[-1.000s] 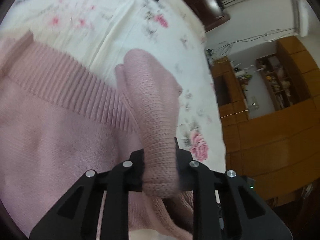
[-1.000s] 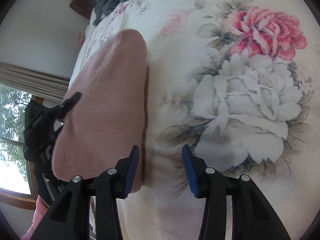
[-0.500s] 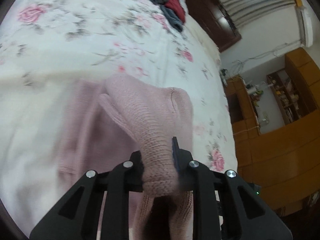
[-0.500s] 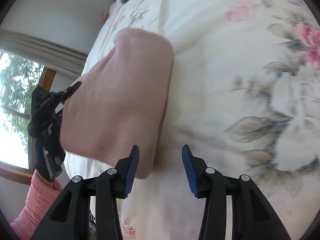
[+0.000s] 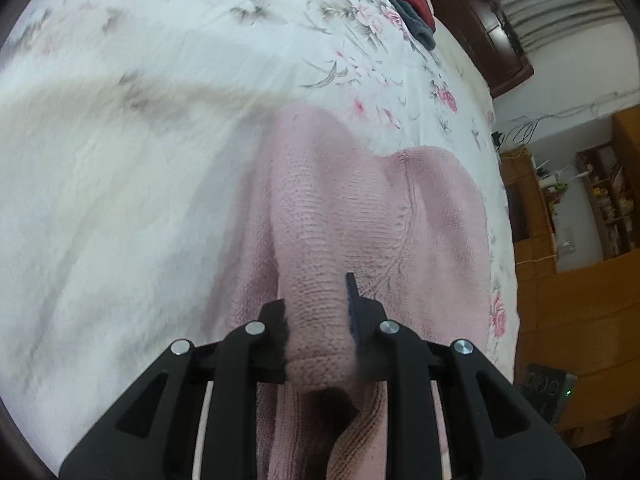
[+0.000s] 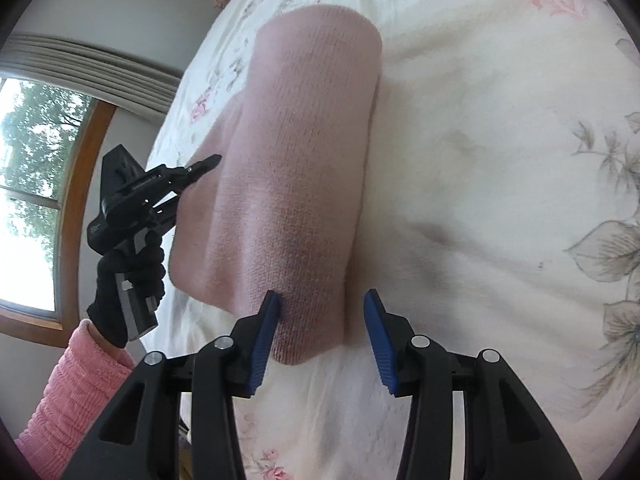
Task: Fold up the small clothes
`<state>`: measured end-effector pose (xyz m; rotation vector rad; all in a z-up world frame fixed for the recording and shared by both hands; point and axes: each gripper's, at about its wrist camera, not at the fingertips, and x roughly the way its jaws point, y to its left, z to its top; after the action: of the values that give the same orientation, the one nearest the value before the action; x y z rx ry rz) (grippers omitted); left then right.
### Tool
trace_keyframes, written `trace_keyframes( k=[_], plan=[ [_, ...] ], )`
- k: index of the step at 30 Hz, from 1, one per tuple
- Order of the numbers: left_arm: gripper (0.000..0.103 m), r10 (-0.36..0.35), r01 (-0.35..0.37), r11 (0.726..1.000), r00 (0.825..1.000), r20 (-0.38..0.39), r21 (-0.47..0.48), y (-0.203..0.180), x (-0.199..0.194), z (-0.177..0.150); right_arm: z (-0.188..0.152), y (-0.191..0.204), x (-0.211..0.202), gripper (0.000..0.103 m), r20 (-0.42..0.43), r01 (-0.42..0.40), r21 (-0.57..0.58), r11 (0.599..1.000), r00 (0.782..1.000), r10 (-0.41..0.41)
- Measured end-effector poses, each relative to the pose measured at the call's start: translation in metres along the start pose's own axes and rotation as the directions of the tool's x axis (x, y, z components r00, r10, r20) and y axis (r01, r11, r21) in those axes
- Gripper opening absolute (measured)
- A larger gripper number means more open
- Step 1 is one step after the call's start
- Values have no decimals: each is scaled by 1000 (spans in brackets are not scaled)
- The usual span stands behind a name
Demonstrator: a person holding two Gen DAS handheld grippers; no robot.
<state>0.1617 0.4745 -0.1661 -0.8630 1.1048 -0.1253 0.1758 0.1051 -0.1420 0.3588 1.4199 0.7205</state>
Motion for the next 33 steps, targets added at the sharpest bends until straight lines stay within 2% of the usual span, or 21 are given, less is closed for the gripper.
trace_keyframes(
  k=[3,5,8,12,15,17,19,20,21,22,23,24,26,27,30,33],
  plan=[
    [26,-8,8,999,1000,-6,-35,3,-5,-1,5,0,-2,46,-2,7,-3,1000,1000,-7],
    [27,12,-13,1000,1000,-9,-27,1,-16,-3,4,1,-7,46,3,5,-6,1000,1000,-5],
    [32,25,-25,999,1000,0,30,-9,-39,-16,3,5,-11,48,17,-12,-8,1000,1000,12],
    [44,0,-1,996,1000,11,86,-21,-68,-43,-1,10,-14,56,26,-31,-10,999,999,31],
    [48,13,-14,994,1000,5,110,-23,-75,-62,-2,14,-4,58,10,-33,-11,999,999,33],
    [48,32,-30,991,999,-11,131,-25,-71,-72,-3,15,5,65,-8,-40,6,999,999,40],
    [48,50,-45,987,998,-31,156,-26,-64,-81,-3,13,14,65,-28,-25,20,999,999,26],
    [46,67,-61,984,997,-32,167,-27,-62,-83,-3,13,18,63,-40,-16,27,1000,999,17],
    [44,111,-104,978,993,-34,179,-26,-57,-86,-4,11,21,58,-53,-13,32,999,998,15],
    [39,146,-136,972,988,-41,190,-24,-52,-88,-4,10,25,40,-69,-21,37,999,997,23],
    [27,151,-140,971,988,-44,196,-23,-49,-89,-5,10,25,31,-68,-12,37,999,998,15],
    [23,156,-142,969,986,-54,201,-20,-44,-89,-5,10,24,26,-66,-12,35,999,998,14],
    [22,178,-164,966,982,-55,198,-14,-39,-88,-6,11,16,22,-55,-39,31,999,998,41],
    [21,167,-153,971,984,-61,185,-10,-37,-87,-7,12,12,22,-48,-37,19,999,998,38],
    [22,155,-141,977,985,-75,163,0,-31,-87,-14,11,11,21,-61,8,-16,1000,998,-9],
    [24,142,-130,981,987,-79,141,11,-26,-89,-17,0,26,21,-85,16,18,1000,996,-14]
  ],
)
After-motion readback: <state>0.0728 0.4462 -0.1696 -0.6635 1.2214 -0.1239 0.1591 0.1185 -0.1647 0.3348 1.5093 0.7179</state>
